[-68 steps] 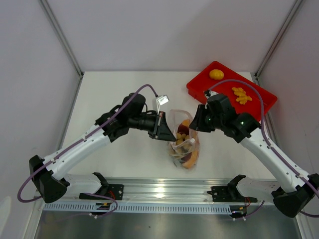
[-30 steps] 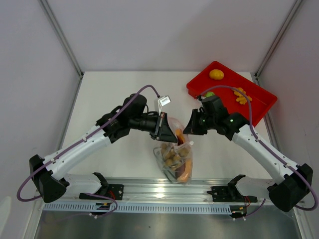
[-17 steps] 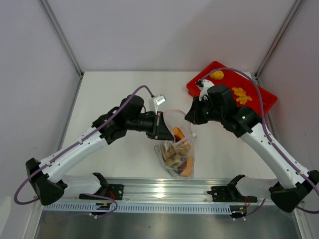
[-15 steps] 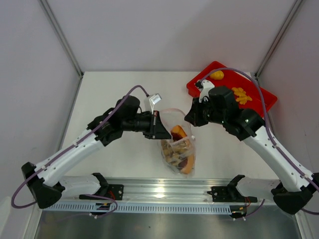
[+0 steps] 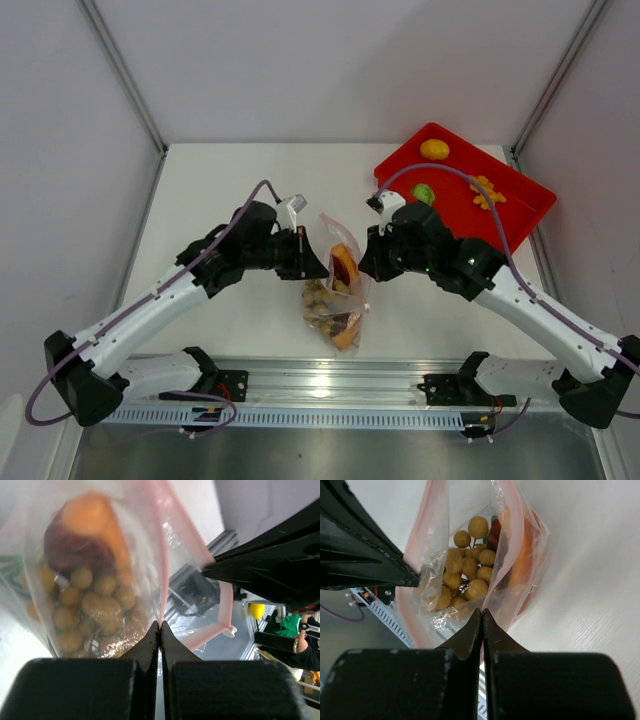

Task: Place the food in the zip-top bag and seal the zipper
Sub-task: Adjust the zipper food storage bag at the center of the board, then pick up the fake fruit from the bin.

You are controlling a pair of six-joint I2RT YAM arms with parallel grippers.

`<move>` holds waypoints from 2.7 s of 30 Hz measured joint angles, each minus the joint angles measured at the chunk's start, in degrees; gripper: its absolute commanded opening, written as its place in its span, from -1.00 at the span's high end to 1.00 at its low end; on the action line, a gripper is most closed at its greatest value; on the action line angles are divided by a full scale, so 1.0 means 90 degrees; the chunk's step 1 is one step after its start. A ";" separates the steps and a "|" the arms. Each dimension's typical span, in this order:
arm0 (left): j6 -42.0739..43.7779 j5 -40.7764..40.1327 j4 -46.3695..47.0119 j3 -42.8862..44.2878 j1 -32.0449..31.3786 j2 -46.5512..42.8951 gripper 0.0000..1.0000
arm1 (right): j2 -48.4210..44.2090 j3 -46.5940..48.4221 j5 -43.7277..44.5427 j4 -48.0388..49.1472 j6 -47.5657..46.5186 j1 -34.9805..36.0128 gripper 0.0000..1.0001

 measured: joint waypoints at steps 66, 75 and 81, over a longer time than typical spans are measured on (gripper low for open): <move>0.0743 0.0517 -0.1059 0.0865 0.1528 -0.0566 0.99 | 0.1644 0.1647 -0.0517 0.0568 0.0289 -0.0114 -0.04; 0.0760 0.0699 -0.0971 0.1151 0.1705 -0.0372 0.99 | 0.1532 0.2540 -0.0583 0.0362 0.0034 -0.0993 -0.41; 0.0765 0.0806 -0.0937 0.1163 0.1705 -0.0357 0.99 | 0.1569 0.2640 -0.0177 0.0539 0.0063 -0.2657 -0.75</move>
